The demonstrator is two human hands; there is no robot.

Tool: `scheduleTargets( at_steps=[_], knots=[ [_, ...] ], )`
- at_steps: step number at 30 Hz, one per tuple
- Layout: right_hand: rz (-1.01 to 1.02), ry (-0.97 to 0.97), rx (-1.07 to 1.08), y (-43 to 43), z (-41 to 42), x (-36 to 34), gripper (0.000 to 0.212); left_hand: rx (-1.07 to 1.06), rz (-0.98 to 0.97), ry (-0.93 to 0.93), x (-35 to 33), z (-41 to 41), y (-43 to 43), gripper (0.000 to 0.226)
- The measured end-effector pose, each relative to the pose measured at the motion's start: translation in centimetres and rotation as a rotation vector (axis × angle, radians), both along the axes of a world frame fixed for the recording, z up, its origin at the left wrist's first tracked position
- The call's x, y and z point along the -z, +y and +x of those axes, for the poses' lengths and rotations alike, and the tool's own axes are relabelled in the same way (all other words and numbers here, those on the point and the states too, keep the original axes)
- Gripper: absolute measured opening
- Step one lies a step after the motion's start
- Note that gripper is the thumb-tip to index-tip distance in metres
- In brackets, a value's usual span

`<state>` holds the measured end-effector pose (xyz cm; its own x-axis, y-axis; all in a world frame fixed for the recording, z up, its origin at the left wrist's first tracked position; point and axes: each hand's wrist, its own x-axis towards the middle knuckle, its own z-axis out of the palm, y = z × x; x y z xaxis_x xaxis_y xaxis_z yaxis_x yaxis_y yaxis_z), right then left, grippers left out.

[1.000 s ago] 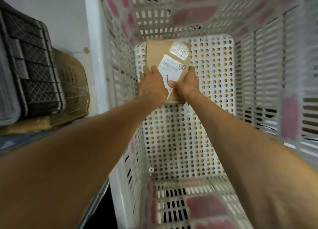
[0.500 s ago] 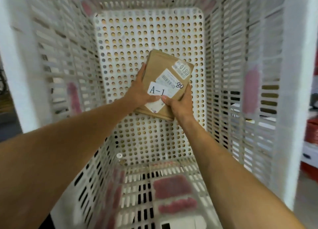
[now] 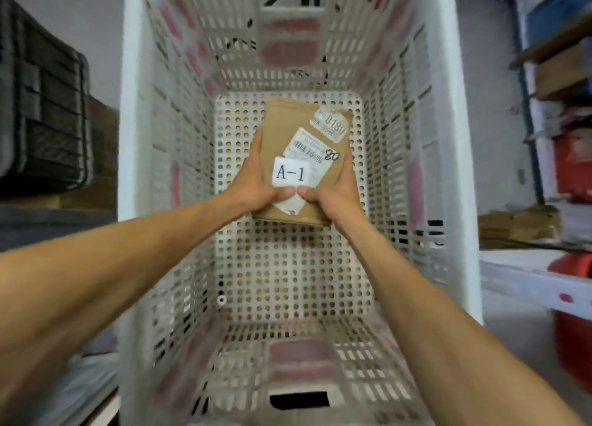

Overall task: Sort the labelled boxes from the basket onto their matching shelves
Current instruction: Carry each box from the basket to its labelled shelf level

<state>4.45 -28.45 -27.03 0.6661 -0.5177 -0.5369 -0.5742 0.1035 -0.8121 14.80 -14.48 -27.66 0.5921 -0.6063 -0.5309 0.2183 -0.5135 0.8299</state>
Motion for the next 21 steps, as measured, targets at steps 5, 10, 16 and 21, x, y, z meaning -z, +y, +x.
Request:
scheduleTargets(
  at_steps=[5, 10, 16, 21],
  knots=[
    [-0.129, -0.170, -0.113, -0.5, -0.1, -10.8, 0.125, -0.086, -0.127, -0.175, -10.7, -1.4, 0.2, 0.140],
    [-0.194, -0.301, -0.115, 0.0, -2.6, -22.2, 0.118, -0.073, -0.189, -0.289, -21.1, -3.2, 0.4, 0.139],
    [-0.314, -0.415, -0.024, 1.9, -6.5, -33.9, 0.123, 0.039, -0.355, -0.381, -32.3, -5.3, 0.8, 0.138],
    [-0.361, -0.429, 0.120, 4.9, -11.7, -39.7, 0.125, 0.189, -0.470, -0.366, -37.9, -8.4, 1.9, 0.141]
  ],
)
